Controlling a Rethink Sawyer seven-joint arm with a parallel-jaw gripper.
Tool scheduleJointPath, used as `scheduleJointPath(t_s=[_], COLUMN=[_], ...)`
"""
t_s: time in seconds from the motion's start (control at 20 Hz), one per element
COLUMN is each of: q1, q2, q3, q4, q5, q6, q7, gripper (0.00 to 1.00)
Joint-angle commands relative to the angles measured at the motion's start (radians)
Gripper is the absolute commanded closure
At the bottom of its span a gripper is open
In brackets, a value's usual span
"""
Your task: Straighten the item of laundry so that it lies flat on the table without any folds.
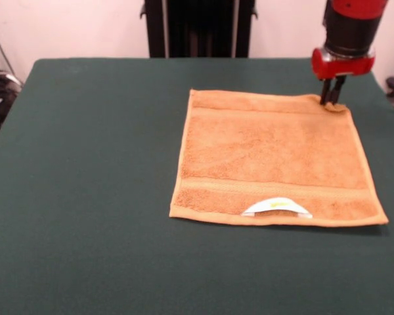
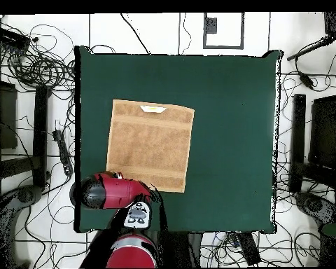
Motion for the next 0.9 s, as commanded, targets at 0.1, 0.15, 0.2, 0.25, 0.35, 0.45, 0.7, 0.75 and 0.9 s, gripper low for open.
scheduleJointPath(t_s=[0.1, 0.15, 0.2, 0.25, 0.35, 0.45, 0.7, 0.75, 0.9], q1=[0.018, 0.019, 0.021, 0.022, 0.027, 0.030, 0.032, 0.031, 0.039], q2=[0.059, 0.052, 0.046, 0.042, 0.030, 0.014, -0.017, -0.013, -0.030], q3=[0.099, 0.097, 0.097, 0.097, 0.098, 0.101, 0.113, 0.112, 0.115], q4=[0.062, 0.067, 0.071, 0.074, 0.083, 0.094, 0.127, 0.120, 0.136], q5=[0.060, 0.060, 0.061, 0.062, 0.067, 0.074, 0.083, 0.085, 0.091], q6=[-0.049, -0.045, -0.041, -0.037, -0.026, -0.013, -0.009, -0.005, -0.004], q7=[0.282, 0.282, 0.284, 0.285, 0.291, 0.297, 0.302, 0.297, 0.303], gripper=[1.00, 1.00, 1.00, 1.00, 1.00, 1.00, 1.00, 1.00, 1.00])
